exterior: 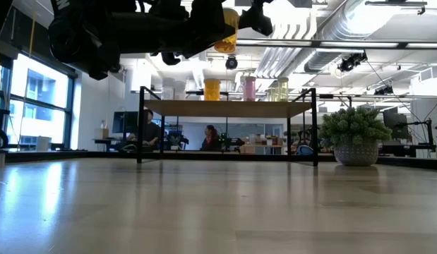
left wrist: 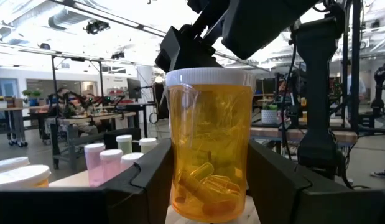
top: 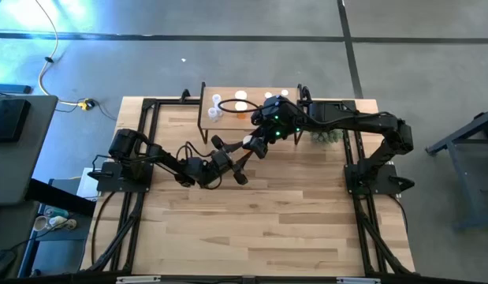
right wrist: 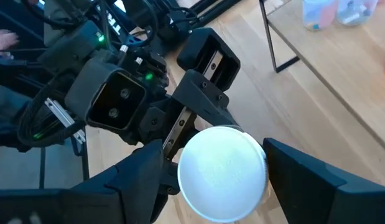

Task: Pick and place medicine bottles onto shelf by color
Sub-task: Put the orange pill bottle aligned with the other orange pill bottles on the shelf

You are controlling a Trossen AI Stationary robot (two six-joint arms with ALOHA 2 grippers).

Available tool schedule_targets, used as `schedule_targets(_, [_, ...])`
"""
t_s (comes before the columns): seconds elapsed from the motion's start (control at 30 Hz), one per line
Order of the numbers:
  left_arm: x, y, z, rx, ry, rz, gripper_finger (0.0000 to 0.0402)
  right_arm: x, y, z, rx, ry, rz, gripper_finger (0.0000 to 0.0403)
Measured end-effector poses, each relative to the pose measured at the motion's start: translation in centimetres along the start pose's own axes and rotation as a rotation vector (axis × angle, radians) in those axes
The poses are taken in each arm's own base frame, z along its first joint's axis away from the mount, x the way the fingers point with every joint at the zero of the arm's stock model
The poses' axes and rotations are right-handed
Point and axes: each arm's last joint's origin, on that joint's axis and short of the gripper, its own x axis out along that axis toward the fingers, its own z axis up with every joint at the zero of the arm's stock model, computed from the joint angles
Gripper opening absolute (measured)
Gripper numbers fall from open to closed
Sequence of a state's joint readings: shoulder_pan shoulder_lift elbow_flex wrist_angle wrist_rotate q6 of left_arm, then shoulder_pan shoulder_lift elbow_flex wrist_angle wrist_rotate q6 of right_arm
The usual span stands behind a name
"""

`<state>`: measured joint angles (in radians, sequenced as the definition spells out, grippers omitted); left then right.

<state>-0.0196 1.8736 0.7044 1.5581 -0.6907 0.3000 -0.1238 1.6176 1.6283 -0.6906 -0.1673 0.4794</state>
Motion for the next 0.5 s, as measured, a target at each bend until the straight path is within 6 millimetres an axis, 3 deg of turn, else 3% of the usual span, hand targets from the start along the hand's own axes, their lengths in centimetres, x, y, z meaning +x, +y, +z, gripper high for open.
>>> schedule_targets(0.27, [0.0,0.0,-0.1,0.008,0.015,0.016,0.0166,-0.1,-0.2,-0.3,0.053,0.018,-0.043,0.0264])
schedule_targets(0.5, [0.0,0.3,-0.2,0.032,0.037,0.092,0.0166,-1.6,0.0,-0.5,0.047,0.013,-0.065,0.0264])
